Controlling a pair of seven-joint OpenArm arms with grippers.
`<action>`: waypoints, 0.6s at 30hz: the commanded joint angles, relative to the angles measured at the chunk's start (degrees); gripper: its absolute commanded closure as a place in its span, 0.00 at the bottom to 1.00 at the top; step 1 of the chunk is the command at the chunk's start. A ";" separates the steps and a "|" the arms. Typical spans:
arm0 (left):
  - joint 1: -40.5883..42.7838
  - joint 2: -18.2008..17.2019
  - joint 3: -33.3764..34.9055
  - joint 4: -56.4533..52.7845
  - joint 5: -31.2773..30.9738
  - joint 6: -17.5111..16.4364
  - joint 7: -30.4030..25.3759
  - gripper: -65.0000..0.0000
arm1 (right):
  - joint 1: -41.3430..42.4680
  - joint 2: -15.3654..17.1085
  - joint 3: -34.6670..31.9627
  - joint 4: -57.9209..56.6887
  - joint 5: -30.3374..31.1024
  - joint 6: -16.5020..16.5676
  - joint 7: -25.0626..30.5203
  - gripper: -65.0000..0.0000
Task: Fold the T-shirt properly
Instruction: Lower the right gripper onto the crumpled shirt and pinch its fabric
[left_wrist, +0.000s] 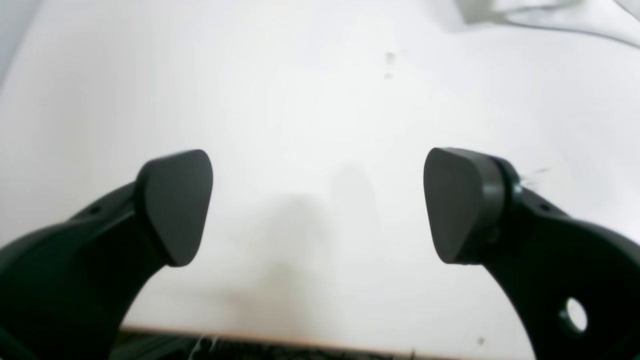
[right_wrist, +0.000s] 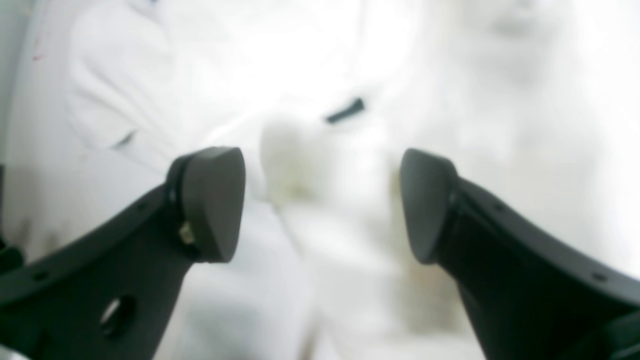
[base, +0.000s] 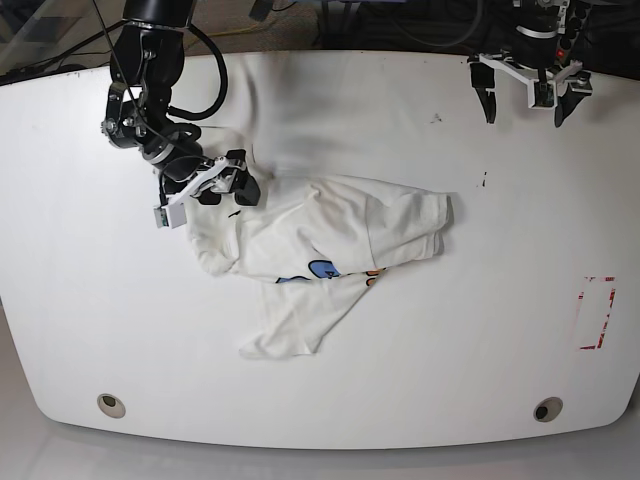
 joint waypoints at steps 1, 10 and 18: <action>-0.78 -0.26 -0.23 0.90 0.07 0.42 -1.01 0.00 | 1.26 -0.50 -0.82 0.21 1.08 0.39 0.86 0.29; -1.22 -0.26 -0.23 0.90 0.07 0.42 -0.92 0.00 | 3.28 -1.47 -6.18 -4.09 0.73 -0.05 1.22 0.29; -1.13 -0.26 -0.23 0.90 0.07 0.42 -0.92 0.00 | 6.36 -2.70 -6.71 -7.35 0.64 -0.14 3.06 0.32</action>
